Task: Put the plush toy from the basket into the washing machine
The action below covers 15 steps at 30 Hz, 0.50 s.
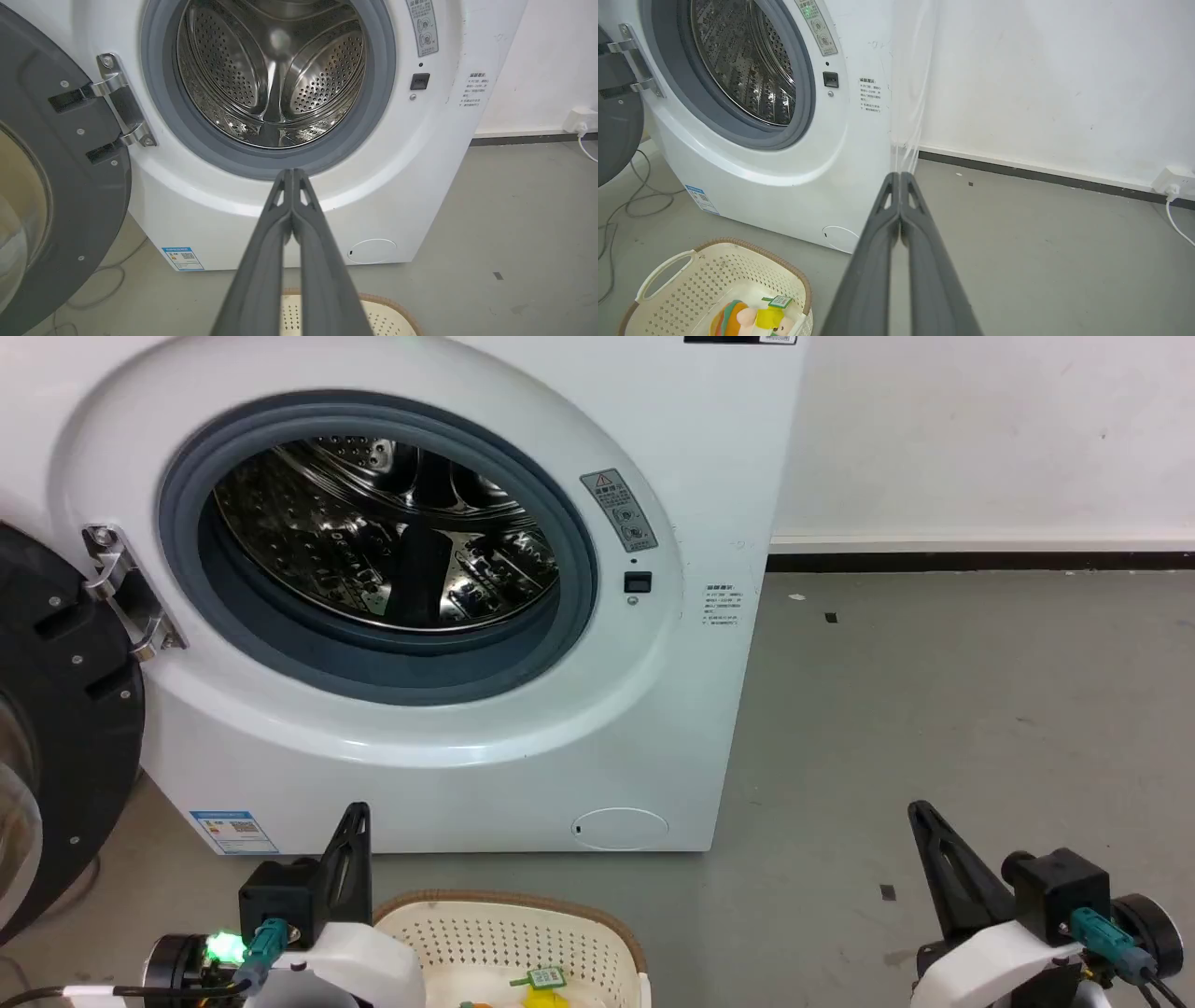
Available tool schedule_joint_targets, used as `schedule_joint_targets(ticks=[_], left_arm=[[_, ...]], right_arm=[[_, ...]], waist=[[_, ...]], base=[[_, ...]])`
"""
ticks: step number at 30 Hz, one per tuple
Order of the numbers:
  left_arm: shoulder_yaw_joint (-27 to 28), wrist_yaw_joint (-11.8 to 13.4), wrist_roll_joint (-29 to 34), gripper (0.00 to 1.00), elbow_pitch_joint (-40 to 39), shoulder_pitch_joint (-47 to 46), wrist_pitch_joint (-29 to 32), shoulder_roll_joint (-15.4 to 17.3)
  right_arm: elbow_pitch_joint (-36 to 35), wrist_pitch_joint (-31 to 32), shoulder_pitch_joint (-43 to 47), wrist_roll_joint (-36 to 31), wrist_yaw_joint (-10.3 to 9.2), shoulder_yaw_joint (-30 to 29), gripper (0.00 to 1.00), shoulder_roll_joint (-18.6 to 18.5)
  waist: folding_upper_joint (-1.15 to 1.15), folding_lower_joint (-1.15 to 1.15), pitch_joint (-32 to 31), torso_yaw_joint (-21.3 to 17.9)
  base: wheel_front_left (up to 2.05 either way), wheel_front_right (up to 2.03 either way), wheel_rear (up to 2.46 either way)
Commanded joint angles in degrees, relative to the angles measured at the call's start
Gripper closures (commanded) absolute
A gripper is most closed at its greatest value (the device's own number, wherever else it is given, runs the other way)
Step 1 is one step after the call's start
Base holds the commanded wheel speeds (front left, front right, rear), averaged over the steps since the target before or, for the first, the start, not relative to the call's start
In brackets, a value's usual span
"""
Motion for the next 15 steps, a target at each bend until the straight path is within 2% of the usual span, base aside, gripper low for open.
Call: schedule_joint_targets(ticks=[1, 6, 7, 15], left_arm=[[0.0, -0.2, 0.2, 1.00, -0.3, -0.9, 0.0, 0.0], [0.0, -0.2, 0.2, 1.00, -0.3, -0.9, 0.0, 0.0], [0.0, 0.0, 0.0, 0.00, 0.0, 0.0, 0.0, 0.0], [-0.3, 0.1, -0.6, 0.00, 0.3, 0.1, -0.5, 0.0]], right_arm=[[-0.2, 0.1, -0.8, -0.4, -0.04, 0.0, 1.00, 0.0], [-0.2, 0.1, -0.8, -0.4, -0.04, 0.0, 1.00, 0.0], [0.0, 0.0, 0.0, 0.0, 0.01, 0.0, 0.00, 0.0], [0.1, -0.5, 0.1, 0.5, 0.01, -0.2, 0.00, 0.0]], waist=[[0.00, 0.00, 0.0, 0.0], [0.00, 0.00, 0.0, 0.0], [0.00, 0.00, 0.0, 0.0], [0.00, 0.00, 0.0, 0.0]], base=[[0.00, 0.00, 0.00], [0.00, 0.00, 0.00], [0.00, 0.00, 0.00], [0.00, 0.00, 0.00]])
